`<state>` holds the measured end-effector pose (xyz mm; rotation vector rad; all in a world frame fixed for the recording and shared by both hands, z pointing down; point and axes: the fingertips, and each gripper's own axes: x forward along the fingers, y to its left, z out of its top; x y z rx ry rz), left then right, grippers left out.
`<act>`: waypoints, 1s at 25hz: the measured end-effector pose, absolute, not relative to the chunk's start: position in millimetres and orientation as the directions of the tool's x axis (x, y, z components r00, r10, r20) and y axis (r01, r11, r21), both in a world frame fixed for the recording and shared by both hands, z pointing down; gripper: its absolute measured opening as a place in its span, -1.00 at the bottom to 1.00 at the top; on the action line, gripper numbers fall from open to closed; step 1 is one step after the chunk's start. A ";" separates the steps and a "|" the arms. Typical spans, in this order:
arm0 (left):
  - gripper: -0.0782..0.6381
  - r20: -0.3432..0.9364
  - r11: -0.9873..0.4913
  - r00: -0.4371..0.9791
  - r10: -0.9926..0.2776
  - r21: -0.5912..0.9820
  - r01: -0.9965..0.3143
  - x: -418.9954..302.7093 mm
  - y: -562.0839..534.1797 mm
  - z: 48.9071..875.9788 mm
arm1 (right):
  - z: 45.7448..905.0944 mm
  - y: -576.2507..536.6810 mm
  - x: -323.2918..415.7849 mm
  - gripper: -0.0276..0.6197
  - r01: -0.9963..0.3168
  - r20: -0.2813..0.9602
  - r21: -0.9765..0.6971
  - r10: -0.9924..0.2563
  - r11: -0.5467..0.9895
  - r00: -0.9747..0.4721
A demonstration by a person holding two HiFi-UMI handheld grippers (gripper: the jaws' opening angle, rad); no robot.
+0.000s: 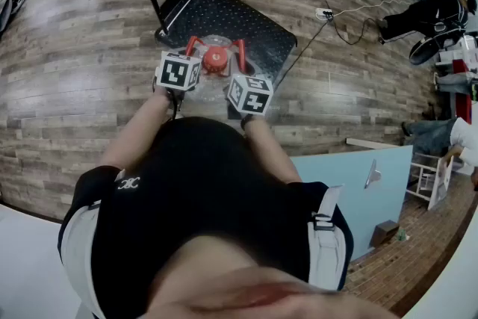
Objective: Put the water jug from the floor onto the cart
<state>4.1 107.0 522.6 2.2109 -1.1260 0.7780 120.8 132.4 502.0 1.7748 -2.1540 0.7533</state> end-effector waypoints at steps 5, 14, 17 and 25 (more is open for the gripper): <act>-0.78 0.703 -0.507 0.484 -0.521 0.201 -0.838 -0.3 105.3 525.5 | 505.8 130.7 115.8 -0.87 -0.965 0.507 -0.235 -0.832 0.118 -0.225; -0.78 0.700 -0.500 0.482 -0.527 0.203 -0.842 -9.0 100.8 527.6 | 507.8 126.4 106.4 -0.87 -0.961 0.513 -0.248 -0.825 0.119 -0.235; -0.78 0.694 -0.501 0.487 -0.530 0.207 -0.840 -12.7 98.1 525.6 | 506.9 123.7 101.2 -0.87 -0.961 0.513 -0.248 -0.825 0.123 -0.238; -0.78 0.679 -0.502 0.509 -0.529 0.233 -0.833 -33.5 88.3 527.1 | 507.5 113.2 80.5 -0.87 -0.959 0.513 -0.255 -0.824 0.121 -0.240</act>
